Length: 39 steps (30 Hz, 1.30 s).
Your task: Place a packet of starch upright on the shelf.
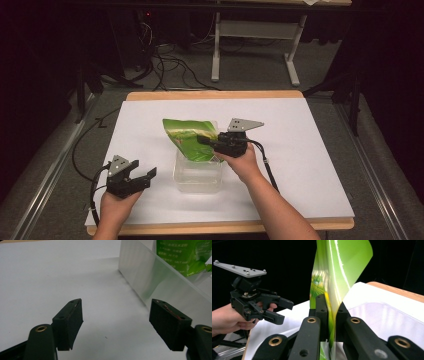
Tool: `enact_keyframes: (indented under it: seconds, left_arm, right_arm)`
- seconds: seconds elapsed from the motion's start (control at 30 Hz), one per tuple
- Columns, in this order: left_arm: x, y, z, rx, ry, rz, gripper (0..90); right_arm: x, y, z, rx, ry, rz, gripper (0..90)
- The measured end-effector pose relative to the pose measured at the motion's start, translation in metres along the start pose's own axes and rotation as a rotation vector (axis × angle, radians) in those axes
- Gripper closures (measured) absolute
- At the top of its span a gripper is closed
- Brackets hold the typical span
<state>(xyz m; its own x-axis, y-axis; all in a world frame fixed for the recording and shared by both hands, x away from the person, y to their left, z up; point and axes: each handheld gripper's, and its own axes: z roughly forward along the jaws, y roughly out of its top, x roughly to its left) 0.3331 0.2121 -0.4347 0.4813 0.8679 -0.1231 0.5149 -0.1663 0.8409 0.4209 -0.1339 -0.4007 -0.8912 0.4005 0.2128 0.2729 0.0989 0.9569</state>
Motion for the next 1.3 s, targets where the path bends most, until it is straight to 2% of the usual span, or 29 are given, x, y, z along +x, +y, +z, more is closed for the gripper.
enact_keyframes:
  seconds: [0.03,0.07,0.17,0.43,0.73,0.9,0.93,0.97,1.13,1.3]
  left_arm:
    - [0.000,0.000,0.000,0.000,0.000,0.000,27.4]
    - [0.000,0.000,0.000,0.000,0.001,0.000,27.4]
    - [0.000,0.000,0.000,0.000,-0.001,0.001,27.4]
    - [-0.001,0.000,0.001,0.002,-0.003,0.004,27.4]
    - [-0.001,0.000,0.000,0.001,-0.004,0.003,27.4]
    - [0.000,0.001,0.000,0.001,-0.006,0.005,27.4]
    - [0.000,0.001,0.000,0.001,-0.006,0.005,27.4]
    - [0.000,0.001,0.000,0.002,-0.007,0.004,27.4]
    - [0.000,0.001,0.001,0.004,-0.007,0.006,27.4]
    - [0.000,0.001,0.001,0.004,-0.007,0.004,27.4]
  right_arm:
    - [0.001,0.000,0.001,0.002,-0.007,0.000,85.9]
    - [0.003,0.001,0.001,0.013,-0.037,-0.014,75.9]
    - [0.001,-0.001,-0.004,0.024,-0.066,-0.008,68.7]
    - [0.001,-0.009,-0.019,0.039,-0.085,-0.004,67.6]
    - [-0.001,-0.017,-0.020,0.042,-0.097,0.020,67.3]
    - [-0.002,-0.023,-0.020,0.081,-0.132,0.022,62.4]
    - [-0.002,-0.023,-0.020,0.081,-0.132,0.022,62.4]
    - [-0.003,-0.027,-0.020,0.097,-0.144,0.013,68.0]
    - [-0.001,-0.028,-0.021,0.088,-0.153,0.009,83.1]
    - [-0.002,-0.029,-0.019,0.098,-0.147,0.035,85.4]
